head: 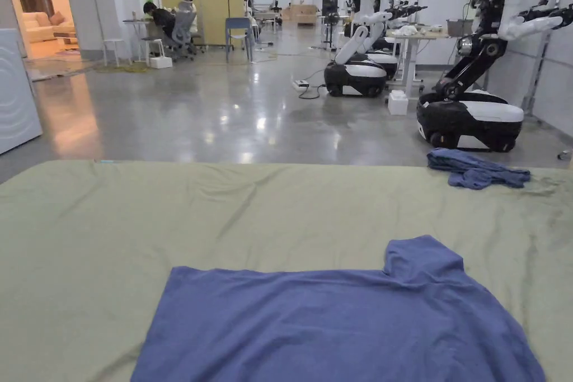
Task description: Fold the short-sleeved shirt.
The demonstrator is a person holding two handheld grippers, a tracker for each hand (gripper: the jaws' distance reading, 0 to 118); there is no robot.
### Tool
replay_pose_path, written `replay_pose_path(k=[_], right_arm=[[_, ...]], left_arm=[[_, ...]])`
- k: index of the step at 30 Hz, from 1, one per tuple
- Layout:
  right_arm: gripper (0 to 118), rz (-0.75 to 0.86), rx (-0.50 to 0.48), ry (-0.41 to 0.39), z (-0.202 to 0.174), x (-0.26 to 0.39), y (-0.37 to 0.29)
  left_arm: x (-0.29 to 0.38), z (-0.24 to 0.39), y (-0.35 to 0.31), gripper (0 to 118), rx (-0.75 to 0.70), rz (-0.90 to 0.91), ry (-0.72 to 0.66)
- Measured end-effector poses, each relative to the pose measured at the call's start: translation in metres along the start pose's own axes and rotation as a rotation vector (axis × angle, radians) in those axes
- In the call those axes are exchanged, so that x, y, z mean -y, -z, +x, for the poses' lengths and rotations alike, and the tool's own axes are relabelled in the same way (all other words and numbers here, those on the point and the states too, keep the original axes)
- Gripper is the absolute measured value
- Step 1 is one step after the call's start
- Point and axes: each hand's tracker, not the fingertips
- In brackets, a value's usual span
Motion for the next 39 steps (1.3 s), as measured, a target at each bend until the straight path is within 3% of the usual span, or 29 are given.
replay_pose_path(k=[1,2,7,12,16,17,18,19,20,25,26,27,28,31,32,34,35,37,38,39], right_arm=[[14,0.012,-0.013,0.025,-0.003,0.001,-0.001],[10,0.015,0.0,0.031,-0.01,0.004,0.0],[4,0.004,-0.048,0.038,-0.025,0.012,-0.001],[4,-0.031,-0.065,0.011,-0.031,0.015,0.005],[4,-0.052,-0.074,0.022,-0.033,0.018,0.011],[4,-0.061,-0.073,0.019,-0.034,0.019,0.013],[4,-0.069,-0.078,0.021,-0.034,0.019,0.013],[4,-0.072,-0.084,0.02,-0.034,0.019,0.013],[4,-0.076,-0.086,0.015,-0.035,0.02,0.013],[4,-0.119,-0.077,-0.013,-0.032,0.025,0.019],[4,-0.129,-0.072,-0.016,-0.03,0.027,0.02],[4,-0.144,-0.068,-0.02,-0.029,0.029,0.022],[4,-0.155,-0.064,-0.023,-0.028,0.031,0.024],[4,-0.191,-0.043,-0.031,-0.022,0.04,0.028],[4,-0.202,-0.039,-0.032,-0.02,0.042,0.03],[5,-0.271,-0.034,-0.018,-0.014,0.045,0.036],[27,-0.308,-0.026,-0.008,-0.011,0.045,0.039],[110,-0.376,0.008,0.027,0.002,0.048,0.047],[118,-0.429,0.001,0.043,0.007,0.05,0.052],[118,-0.505,-0.021,0.064,0.015,0.056,0.059]], left_arm=[[-0.001,0.007,-0.003,7,-0.011,0.037,0.0],[0.001,0.011,-0.004,1,-0.012,0.062,-0.016],[-0.001,0.009,-0.001,0,0.043,0.016,-0.031],[-0.019,-0.019,0.018,0,0.078,-0.225,0.092],[-0.016,-0.052,0.053,0,0.075,-0.469,-0.03],[-0.011,-0.058,0.061,5,0.057,-0.517,-0.048],[-0.005,-0.063,0.07,35,0.046,-0.584,-0.054],[0.003,-0.066,0.079,86,0.038,-0.655,-0.057],[0.015,-0.068,0.084,118,0.037,-0.707,-0.06],[0.057,-0.064,0.101,118,0.048,-0.764,-0.088],[0.063,-0.063,0.105,114,0.046,-0.789,-0.083],[0.068,-0.061,0.109,87,0.039,-0.808,-0.062],[0.073,-0.058,0.111,50,0.023,-0.814,-0.033],[0.071,-0.053,0.105,31,0.019,-0.777,0.015],[0.067,-0.052,0.102,4,0.025,-0.759,0.015],[0.06,-0.046,0.091,4,0.041,-0.694,0.003],[0.057,-0.041,0.09,4,0.038,-0.697,0.018],[0.052,-0.032,0.081,4,0.056,-0.658,0.075],[0.051,-0.03,0.079,4,0.058,-0.664,0.073],[0.051,-0.03,0.079,4,0.07,-0.665,0.061]])
